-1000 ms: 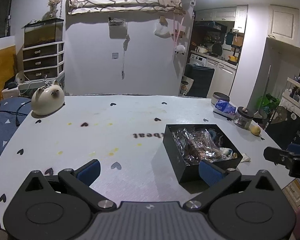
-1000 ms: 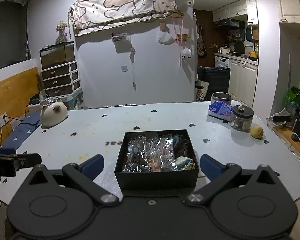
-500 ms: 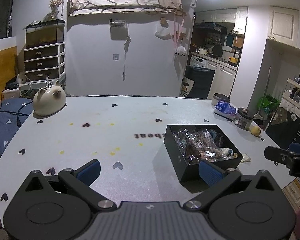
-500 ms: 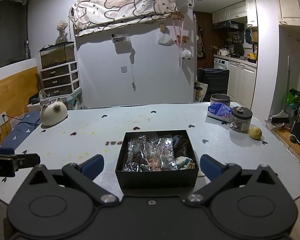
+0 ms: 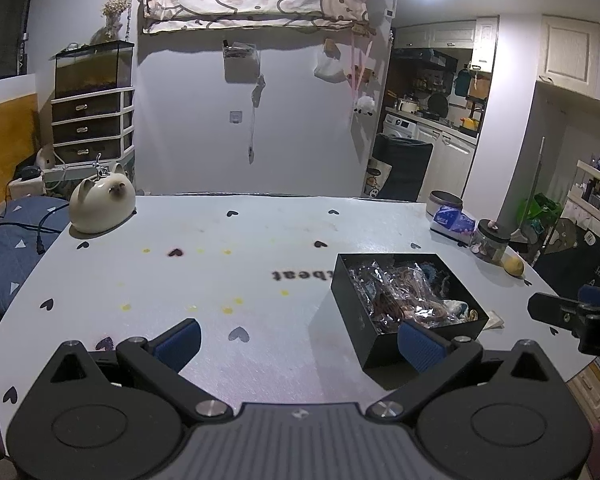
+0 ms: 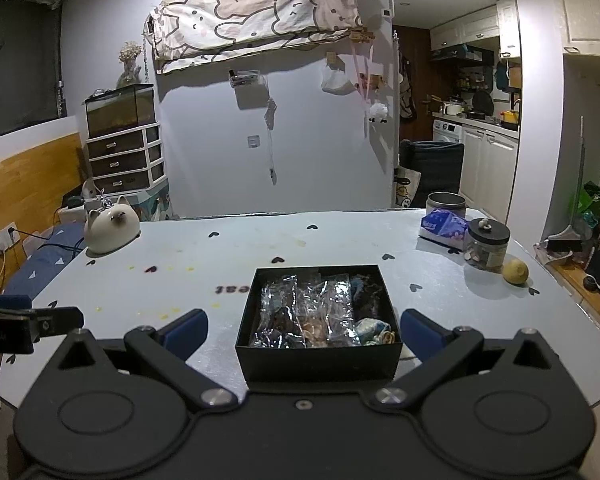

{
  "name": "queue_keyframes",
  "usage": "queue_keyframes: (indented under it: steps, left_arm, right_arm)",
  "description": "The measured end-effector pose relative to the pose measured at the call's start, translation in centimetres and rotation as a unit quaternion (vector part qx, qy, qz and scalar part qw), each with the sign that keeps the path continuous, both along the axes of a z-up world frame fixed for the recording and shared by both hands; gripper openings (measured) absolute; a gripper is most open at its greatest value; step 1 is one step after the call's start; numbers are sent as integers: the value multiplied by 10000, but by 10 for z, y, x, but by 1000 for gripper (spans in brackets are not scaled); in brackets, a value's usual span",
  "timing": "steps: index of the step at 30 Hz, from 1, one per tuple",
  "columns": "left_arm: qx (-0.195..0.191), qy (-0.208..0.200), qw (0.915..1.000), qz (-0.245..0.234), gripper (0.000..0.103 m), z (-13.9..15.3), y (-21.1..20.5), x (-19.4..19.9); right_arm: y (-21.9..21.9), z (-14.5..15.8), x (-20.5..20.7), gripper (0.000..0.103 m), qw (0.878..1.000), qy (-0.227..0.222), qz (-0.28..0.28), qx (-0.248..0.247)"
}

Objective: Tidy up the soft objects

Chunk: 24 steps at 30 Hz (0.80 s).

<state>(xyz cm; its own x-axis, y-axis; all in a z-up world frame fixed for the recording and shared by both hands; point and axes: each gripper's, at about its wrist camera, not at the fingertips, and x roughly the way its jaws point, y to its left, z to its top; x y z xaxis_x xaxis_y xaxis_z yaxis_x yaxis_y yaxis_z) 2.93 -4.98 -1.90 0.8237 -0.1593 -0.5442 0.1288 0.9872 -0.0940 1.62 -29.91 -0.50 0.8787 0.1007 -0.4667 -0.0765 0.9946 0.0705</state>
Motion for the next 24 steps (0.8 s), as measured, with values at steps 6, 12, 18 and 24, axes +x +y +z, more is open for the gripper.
queue_keyframes:
  steps: [6, 12, 18, 24]
  left_arm:
    - [3, 1, 10000, 0, 103, 0, 0, 0]
    - [1, 3, 10000, -2, 103, 0, 0, 0]
    - [2, 2, 10000, -2, 103, 0, 0, 0]
    - [2, 1, 10000, -1, 103, 0, 0, 0]
  right_arm:
    - [1, 0, 0, 103, 10000, 2, 8, -5]
    - [3, 0, 2, 103, 10000, 9, 31, -2]
    - [4, 0, 2, 103, 10000, 12, 30, -1]
    - [3, 0, 2, 103, 10000, 10, 32, -1]
